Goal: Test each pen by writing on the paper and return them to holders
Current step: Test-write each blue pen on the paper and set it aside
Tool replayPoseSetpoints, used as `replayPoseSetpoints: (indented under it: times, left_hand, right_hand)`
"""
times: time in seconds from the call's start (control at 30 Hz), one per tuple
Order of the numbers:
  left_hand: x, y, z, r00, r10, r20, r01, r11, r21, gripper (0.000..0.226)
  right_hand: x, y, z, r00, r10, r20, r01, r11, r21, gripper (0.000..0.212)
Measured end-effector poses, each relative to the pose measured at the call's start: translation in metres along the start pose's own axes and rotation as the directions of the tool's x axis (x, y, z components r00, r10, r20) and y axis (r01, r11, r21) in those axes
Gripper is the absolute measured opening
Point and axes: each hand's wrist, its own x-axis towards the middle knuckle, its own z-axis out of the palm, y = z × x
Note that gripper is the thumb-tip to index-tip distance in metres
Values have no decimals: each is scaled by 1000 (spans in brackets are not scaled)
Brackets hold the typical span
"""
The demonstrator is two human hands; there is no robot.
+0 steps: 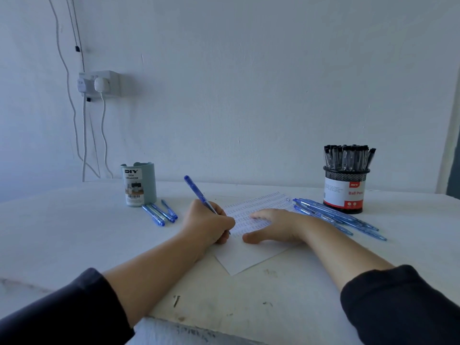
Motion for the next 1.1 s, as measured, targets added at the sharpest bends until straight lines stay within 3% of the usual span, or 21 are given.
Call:
replayPoseSetpoints:
  times: [1.1]
  left_hand:
    - [0,0,2,1000,9,-16,-8,998,67,8]
  right_hand:
    - [-3,-2,-1,1000,-2,4,2,1000,2,88]
